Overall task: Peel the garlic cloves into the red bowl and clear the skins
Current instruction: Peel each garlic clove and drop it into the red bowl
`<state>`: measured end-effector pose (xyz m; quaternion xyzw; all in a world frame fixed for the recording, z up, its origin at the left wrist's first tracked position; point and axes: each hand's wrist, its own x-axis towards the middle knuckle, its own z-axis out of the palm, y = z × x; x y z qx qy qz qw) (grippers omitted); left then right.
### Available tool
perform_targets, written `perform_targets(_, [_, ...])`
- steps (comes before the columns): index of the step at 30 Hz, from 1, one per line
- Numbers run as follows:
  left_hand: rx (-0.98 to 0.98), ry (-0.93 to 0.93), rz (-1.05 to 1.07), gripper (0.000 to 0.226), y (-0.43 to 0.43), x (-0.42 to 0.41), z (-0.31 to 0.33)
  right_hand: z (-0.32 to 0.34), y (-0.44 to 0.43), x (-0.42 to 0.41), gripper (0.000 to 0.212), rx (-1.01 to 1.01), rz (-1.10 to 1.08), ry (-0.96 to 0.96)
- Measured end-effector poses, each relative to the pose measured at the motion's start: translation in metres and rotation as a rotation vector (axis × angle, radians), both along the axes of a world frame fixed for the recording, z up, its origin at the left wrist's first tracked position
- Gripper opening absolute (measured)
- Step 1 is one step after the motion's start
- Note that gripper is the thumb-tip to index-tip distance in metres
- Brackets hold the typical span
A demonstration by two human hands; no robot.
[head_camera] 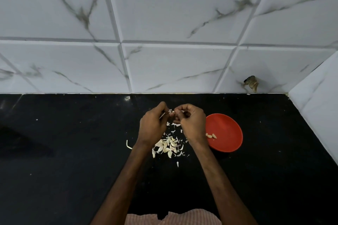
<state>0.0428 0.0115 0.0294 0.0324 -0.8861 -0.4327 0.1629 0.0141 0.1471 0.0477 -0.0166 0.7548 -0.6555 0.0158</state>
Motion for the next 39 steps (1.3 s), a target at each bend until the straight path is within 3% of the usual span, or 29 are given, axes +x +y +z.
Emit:
perform_targets(6, [-0.143, 0.001, -0.049, 0.005, 0.005, 0.001, 0.003, -0.005, 0.005, -0.001, 0.019, 0.162, 0.021, 0.059])
perform_targets(10, [-0.171, 0.123, -0.072, 0.013, 0.008, 0.0, -0.002, -0.001, 0.003, -0.003, 0.011, -0.093, -0.004, -0.182])
perform_targets(14, [0.463, 0.075, -0.015, 0.01, 0.012, 0.002, -0.013, 0.004, 0.006, -0.005, 0.009, -0.388, -0.092, -0.345])
perform_targets(16, [0.596, 0.047, 0.057, 0.01, 0.008, 0.001, -0.017, 0.004, 0.009, -0.005, 0.009, -0.416, -0.092, -0.322])
perform_targets(19, [0.538, -0.001, 0.071, 0.015, 0.0, 0.0, -0.022, 0.004, 0.012, -0.003, 0.007, -0.397, -0.067, -0.28])
perform_targets(23, [0.342, -0.01, -0.085, 0.035, 0.0, 0.001, -0.018, 0.004, 0.011, -0.004, 0.005, -0.36, -0.051, -0.217])
perform_targets(27, [0.279, 0.056, -0.075, 0.009, 0.003, -0.002, -0.014, 0.003, 0.011, -0.002, 0.006, -0.309, -0.003, -0.214])
perform_targets(30, [0.272, 0.063, -0.083, 0.011, 0.0, -0.001, -0.013, 0.0, 0.012, -0.002, 0.008, -0.284, 0.057, -0.249])
perform_targets(36, [-0.051, -0.037, -0.237, 0.011, -0.019, 0.001, -0.007, 0.0, 0.022, -0.012, 0.012, -0.132, 0.219, -0.464])
perform_targets(39, [-0.014, -0.074, -0.322, 0.012, -0.02, 0.002, -0.003, 0.002, 0.032, -0.02, 0.01, -0.115, 0.341, -0.564])
